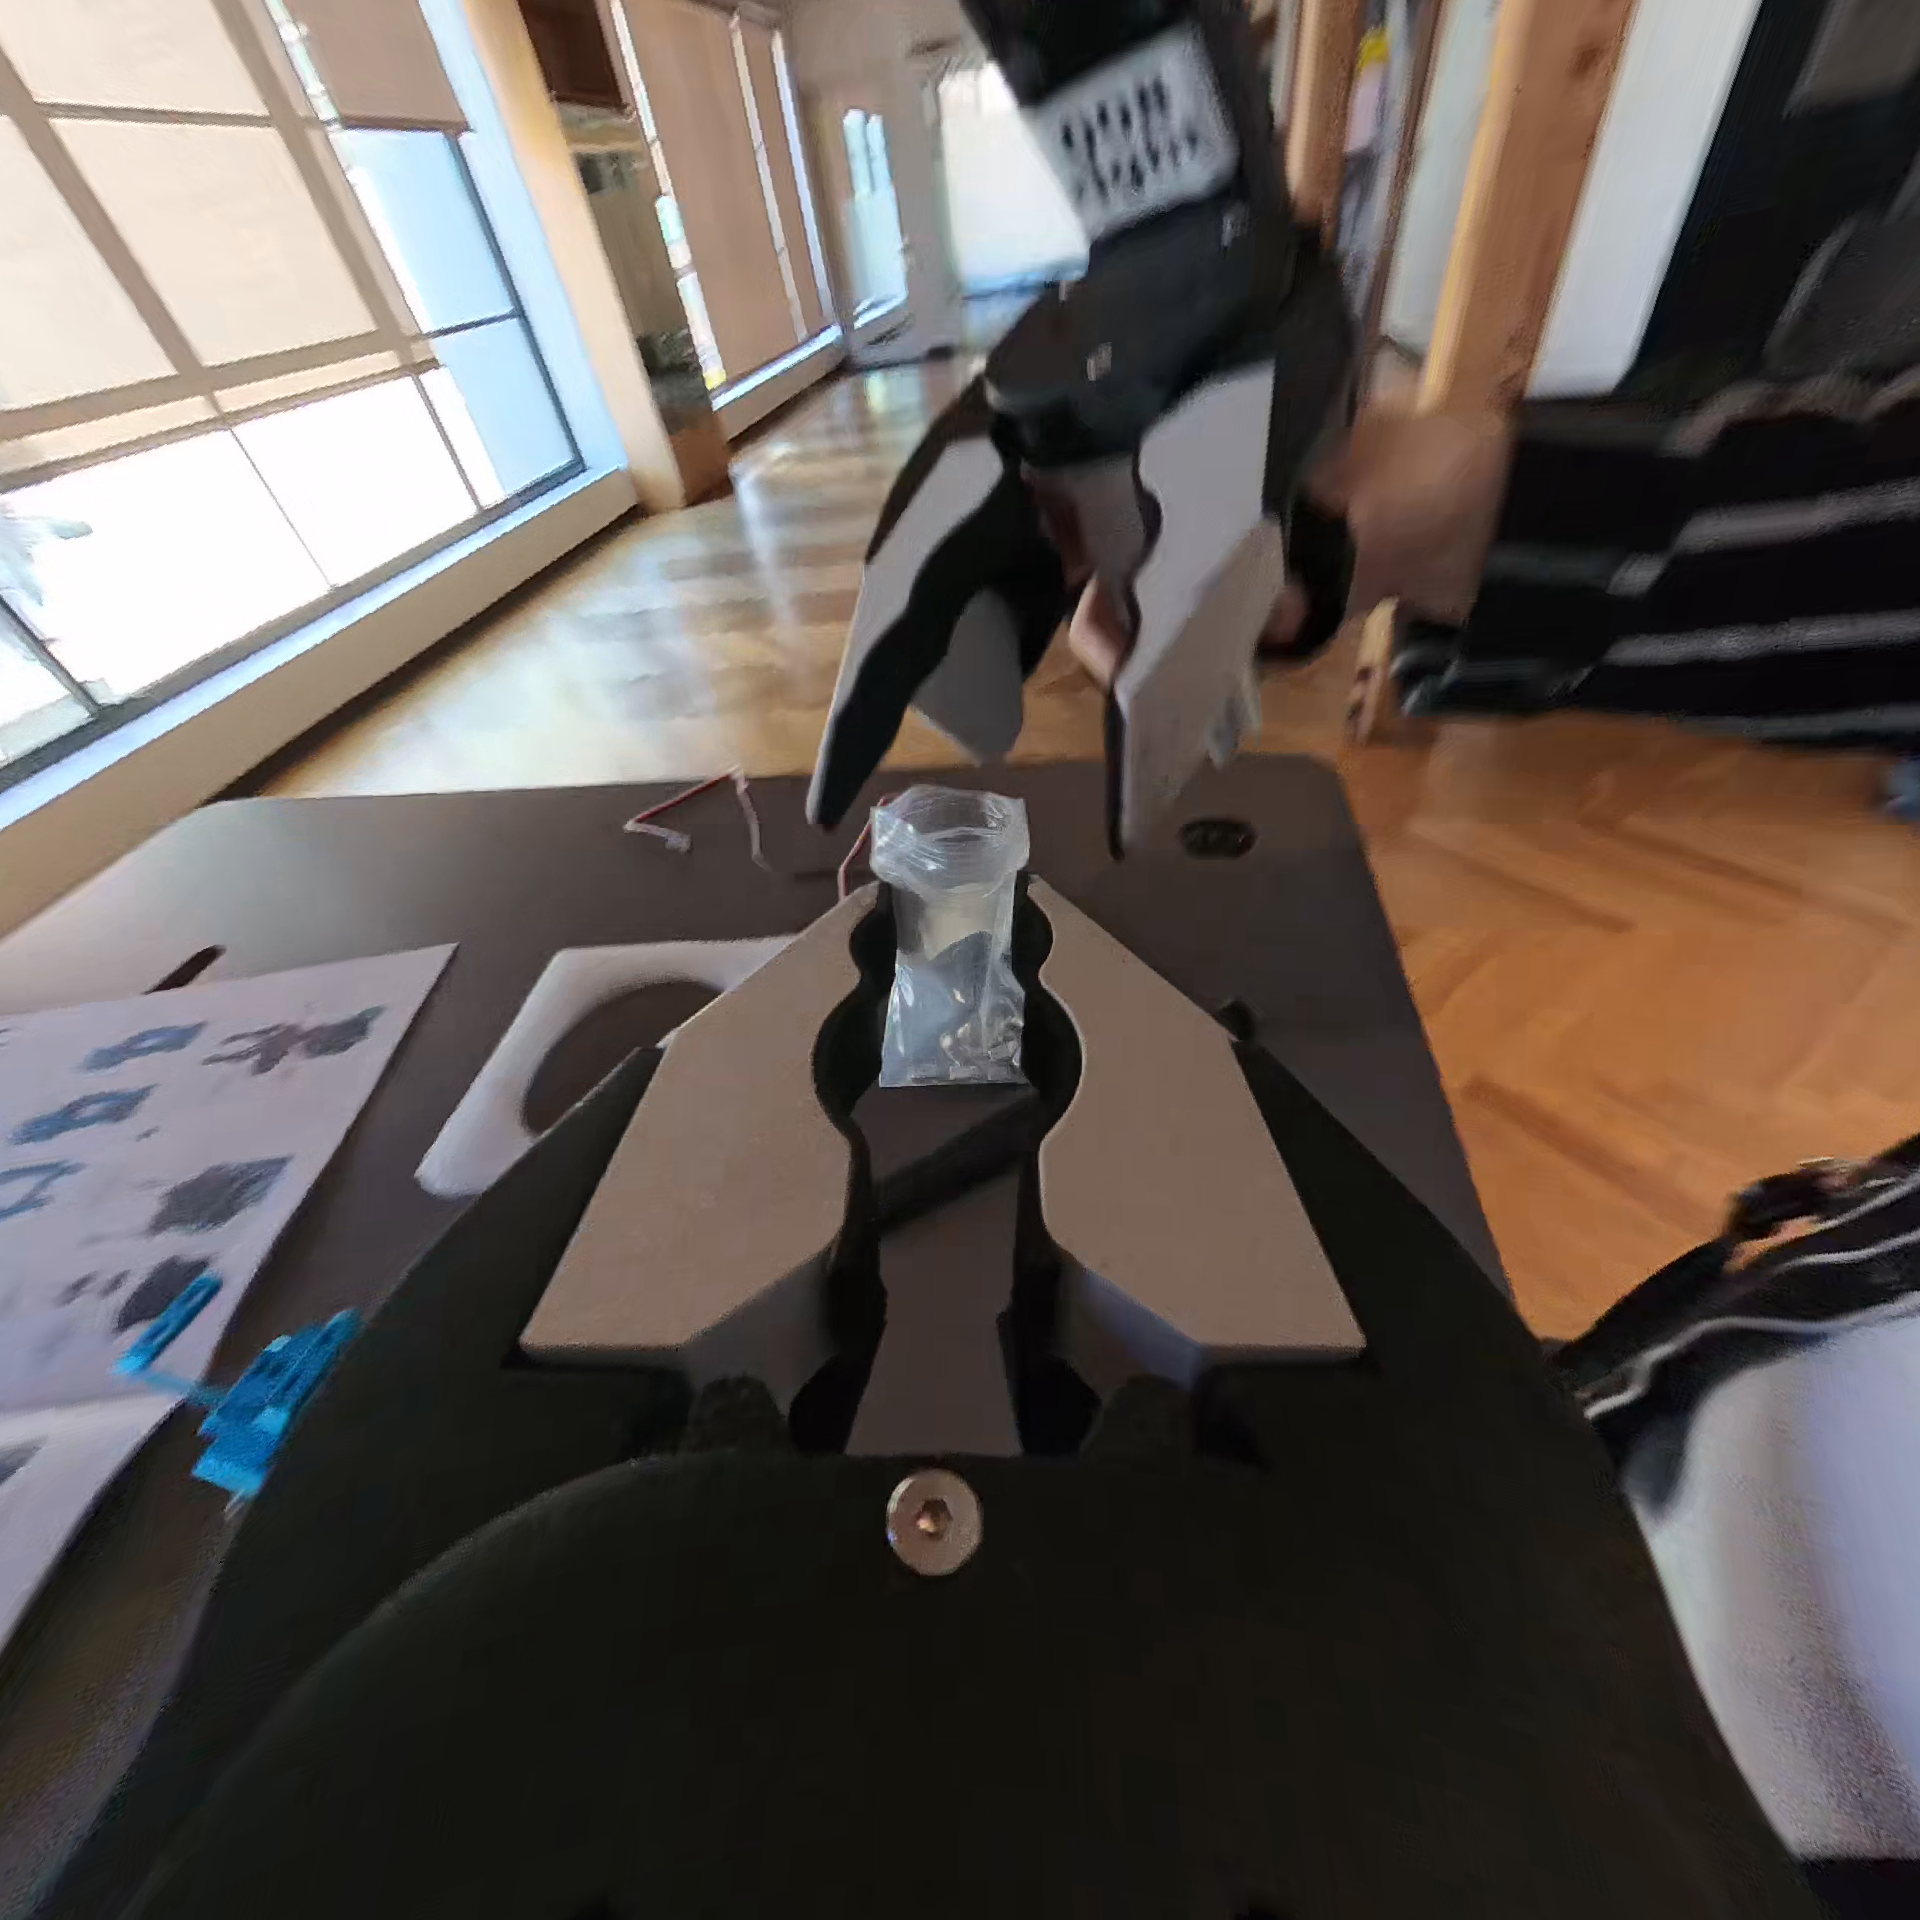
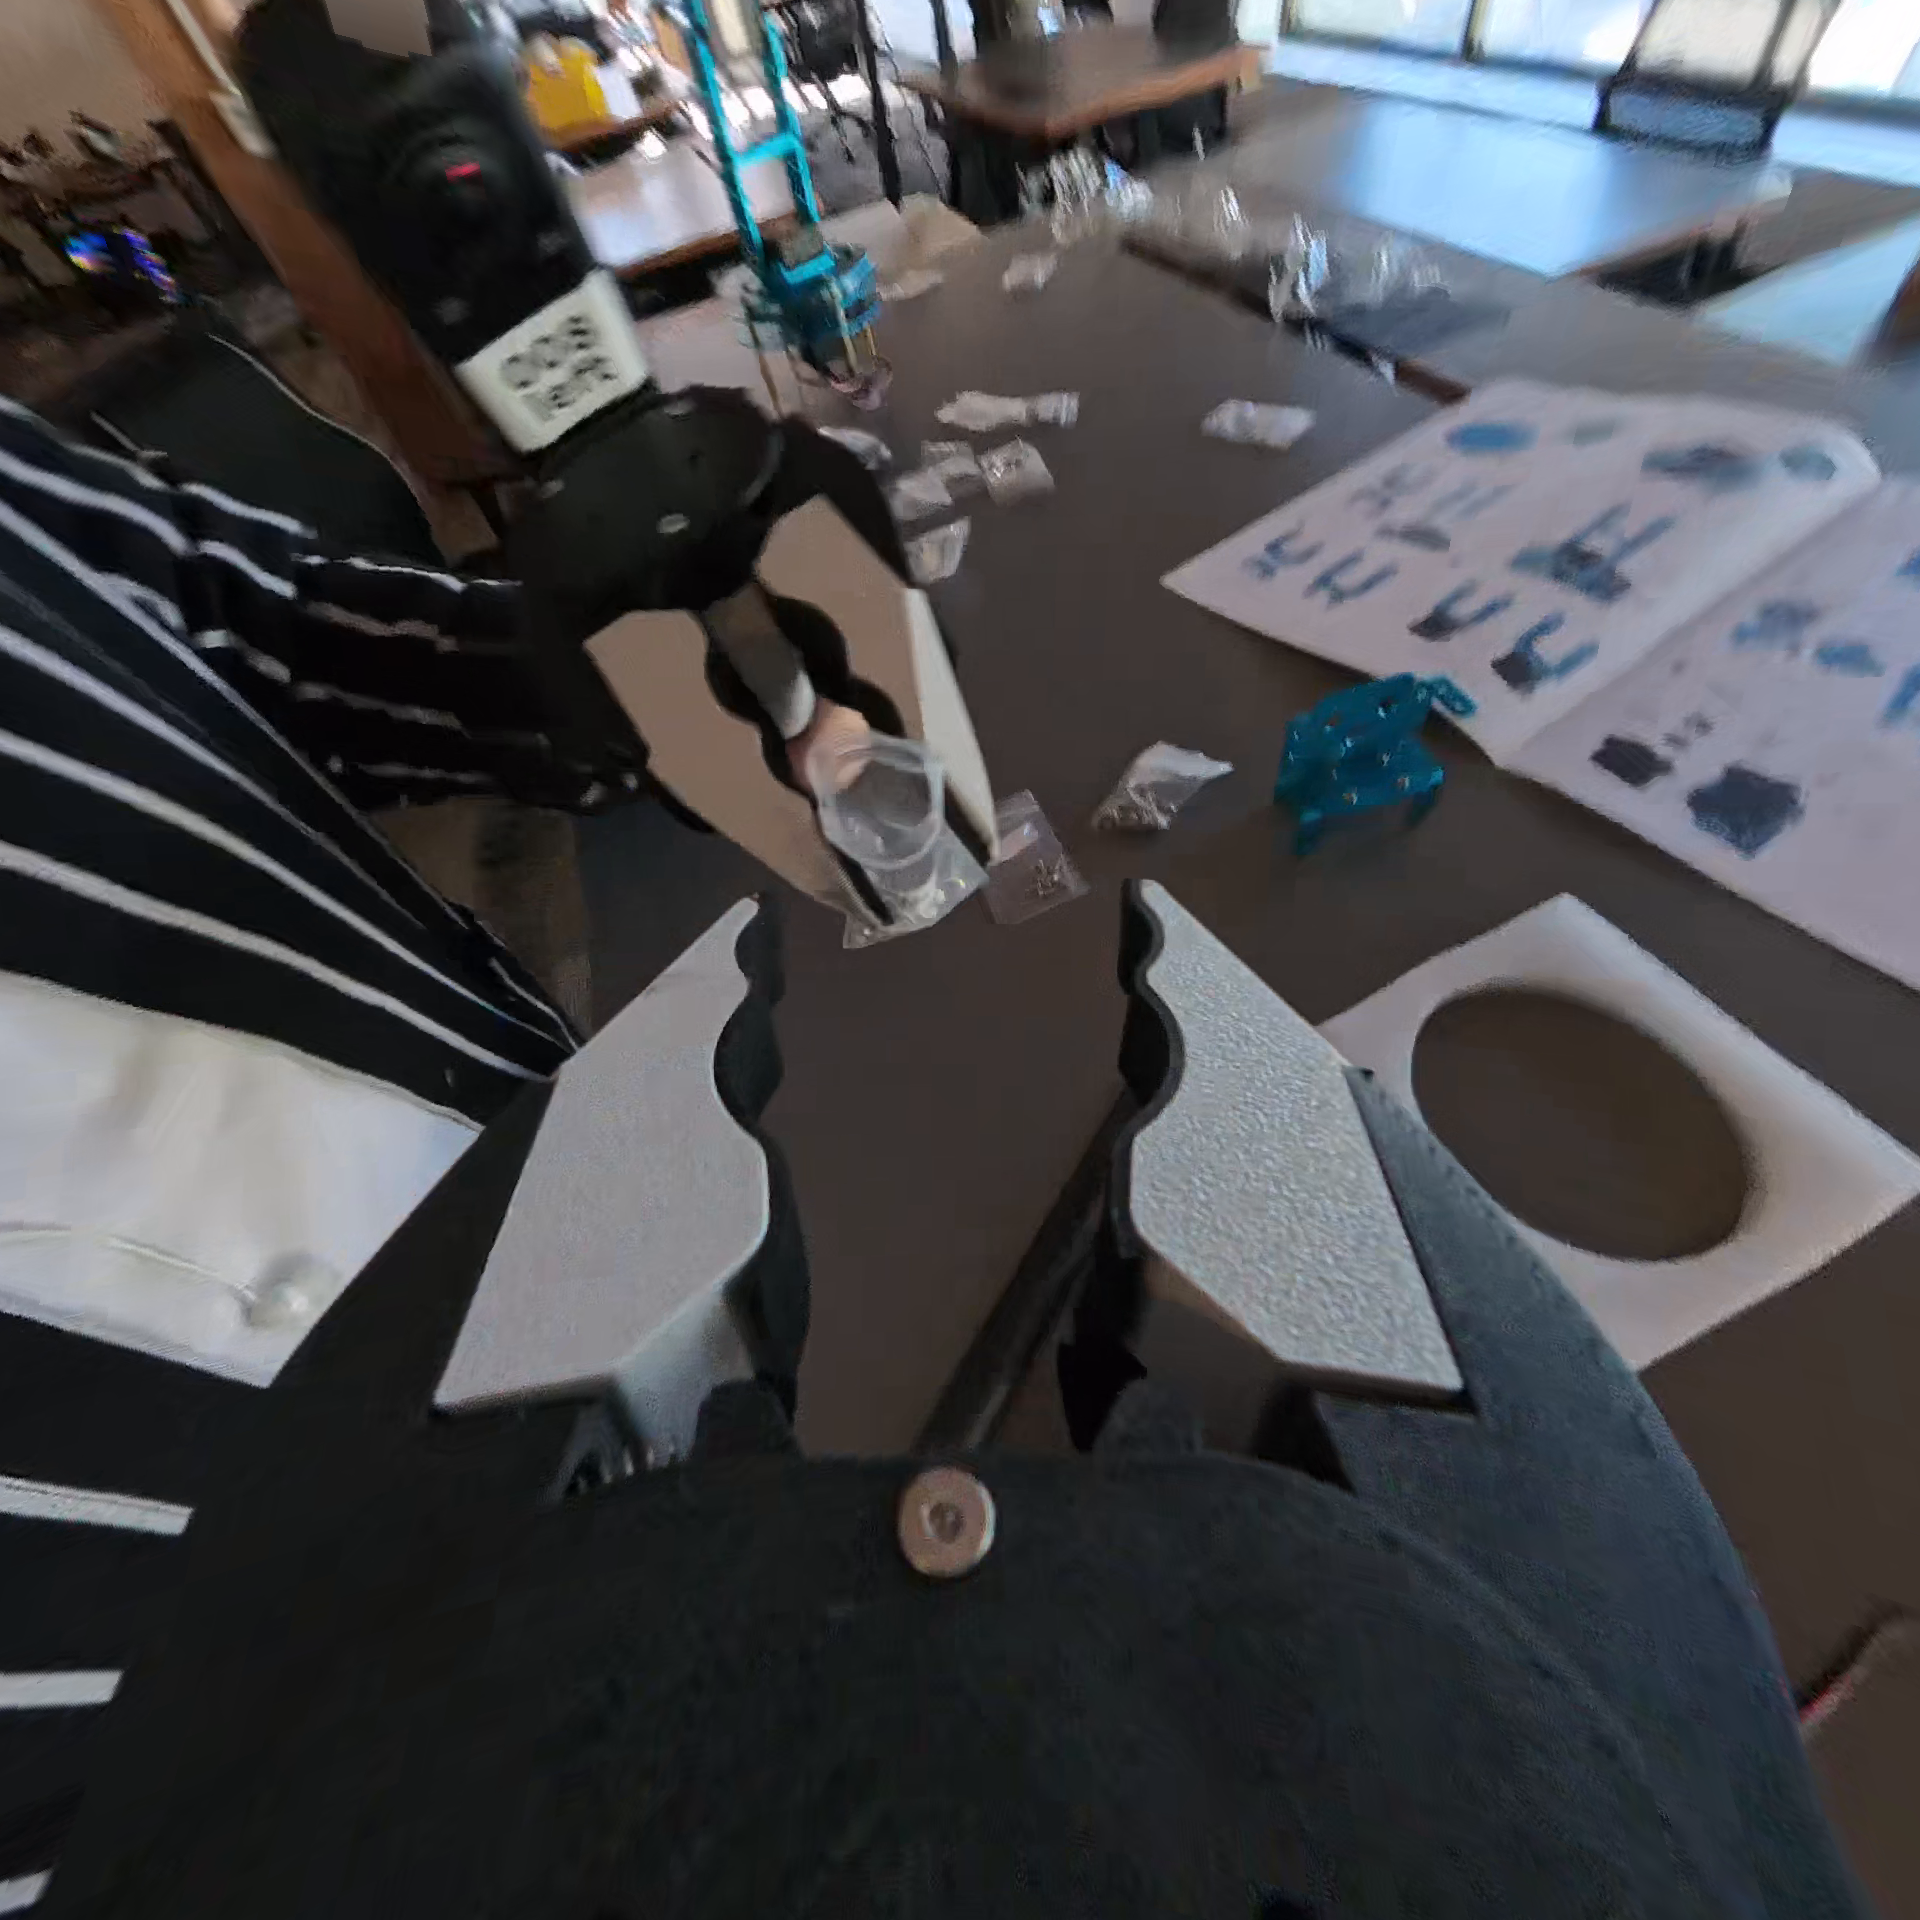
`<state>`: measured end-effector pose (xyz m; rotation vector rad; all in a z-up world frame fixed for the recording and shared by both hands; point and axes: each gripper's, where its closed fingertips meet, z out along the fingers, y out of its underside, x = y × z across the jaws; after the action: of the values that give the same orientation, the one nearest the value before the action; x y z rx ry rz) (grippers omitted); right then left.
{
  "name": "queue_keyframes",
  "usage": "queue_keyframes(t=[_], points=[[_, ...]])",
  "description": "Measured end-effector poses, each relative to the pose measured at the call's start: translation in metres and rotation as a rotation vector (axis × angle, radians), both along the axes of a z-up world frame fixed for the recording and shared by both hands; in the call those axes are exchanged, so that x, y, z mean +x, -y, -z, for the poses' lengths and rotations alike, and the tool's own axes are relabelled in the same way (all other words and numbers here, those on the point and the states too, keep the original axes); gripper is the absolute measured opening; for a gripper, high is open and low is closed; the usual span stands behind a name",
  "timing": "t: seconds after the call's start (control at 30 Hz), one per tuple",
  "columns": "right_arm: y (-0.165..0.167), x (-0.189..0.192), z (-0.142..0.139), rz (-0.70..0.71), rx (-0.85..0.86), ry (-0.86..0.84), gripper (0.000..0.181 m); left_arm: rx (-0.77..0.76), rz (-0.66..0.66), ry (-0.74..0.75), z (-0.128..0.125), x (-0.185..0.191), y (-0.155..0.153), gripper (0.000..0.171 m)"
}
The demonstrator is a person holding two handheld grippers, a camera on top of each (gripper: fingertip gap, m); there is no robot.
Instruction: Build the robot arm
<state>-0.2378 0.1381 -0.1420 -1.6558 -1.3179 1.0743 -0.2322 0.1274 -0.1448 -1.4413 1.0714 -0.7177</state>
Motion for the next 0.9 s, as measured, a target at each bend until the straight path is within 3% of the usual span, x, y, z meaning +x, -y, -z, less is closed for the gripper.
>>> queue_keyframes(t=[0.17, 0.27, 0.37, 0.7, 0.9], points=[[-0.008, -0.001, -0.006, -0.101, 0.021, -0.131, 0.066, -0.142, 0.171, 0.191, -0.031, 0.023, -0.010, 0.022], [-0.016, 0.005, -0.018, -0.156, 0.018, -0.201, 0.040, -0.185, 0.181, 0.231, -0.040, 0.032, -0.024, 0.022], [-0.024, 0.014, -0.024, -0.204, -0.013, -0.212, 0.033, -0.187, 0.172, 0.252, -0.046, 0.039, -0.034, 0.018], [-0.075, 0.058, -0.005, -0.346, -0.205, -0.144, 0.011, -0.230, -0.091, 0.370, -0.027, 0.071, -0.091, 0.022], [-0.085, 0.053, 0.001, -0.464, -0.295, -0.165, 0.033, -0.291, -0.141, 0.486, -0.024, 0.071, -0.105, 0.013]])
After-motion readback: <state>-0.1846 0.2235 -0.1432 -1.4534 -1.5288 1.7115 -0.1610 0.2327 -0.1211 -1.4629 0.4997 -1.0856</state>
